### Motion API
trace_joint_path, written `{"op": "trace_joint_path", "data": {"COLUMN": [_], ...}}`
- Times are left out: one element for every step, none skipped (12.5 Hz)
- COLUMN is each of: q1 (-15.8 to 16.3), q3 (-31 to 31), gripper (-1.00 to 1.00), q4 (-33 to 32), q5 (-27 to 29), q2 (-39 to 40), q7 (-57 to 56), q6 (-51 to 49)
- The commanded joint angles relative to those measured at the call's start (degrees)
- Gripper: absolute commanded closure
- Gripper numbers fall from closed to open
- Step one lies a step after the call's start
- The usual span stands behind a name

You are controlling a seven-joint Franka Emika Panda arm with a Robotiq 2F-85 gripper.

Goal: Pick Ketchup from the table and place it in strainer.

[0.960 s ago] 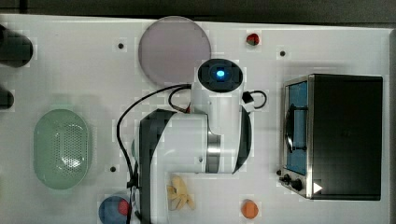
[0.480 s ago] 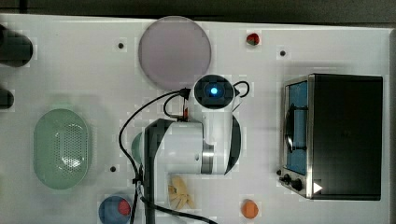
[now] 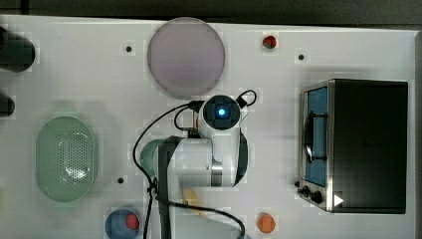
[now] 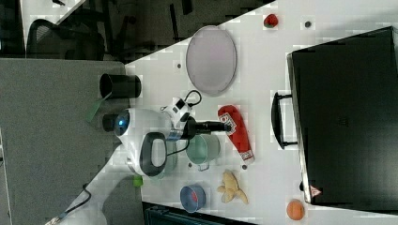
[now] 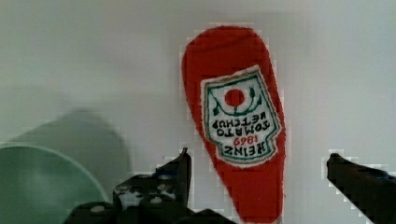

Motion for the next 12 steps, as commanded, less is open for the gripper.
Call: {"op": "trace_joint_path", "data": {"q1": [0.6, 0.6, 0.7, 0.7, 0.9, 0.9, 0.9, 1.0, 1.0, 1.0, 1.0, 1.0], "q3": [0.6, 0.6, 0.6, 0.6, 0.6, 0.6, 0.6, 0.6, 0.5, 0.5, 0.6, 0.6], "gripper": [-1.00, -1.00, -1.00, -1.00, -1.00, -1.00, -0.92, -0.69, -0.43, -0.26, -0.26, -0.26], "q4": [-0.9, -0.9, -0.8, -0.9, -0.9, -0.9, -0.9, -1.0, -1.3, -1.1, -1.2, -1.2], "q5": [-2.9, -4.3, -4.8, -4.8, -4.8, -4.8, -4.8, -4.8, -4.8, -4.8, -4.7, -4.7], "q2": [3.8, 5.2, 6.5, 7.5, 8.3, 9.0, 9.3, 9.3, 9.3, 8.8, 7.8, 6.2], "q7": [-3.0, -3.0, -3.1, -3.0, -3.0, -3.0, -3.0, -3.0, -3.0, -3.0, -2.9, -2.6], "q6": [5.2, 6.4, 7.4, 8.0, 8.5, 9.1, 9.7, 10.2, 10.3, 10.6, 10.4, 9.9]}}
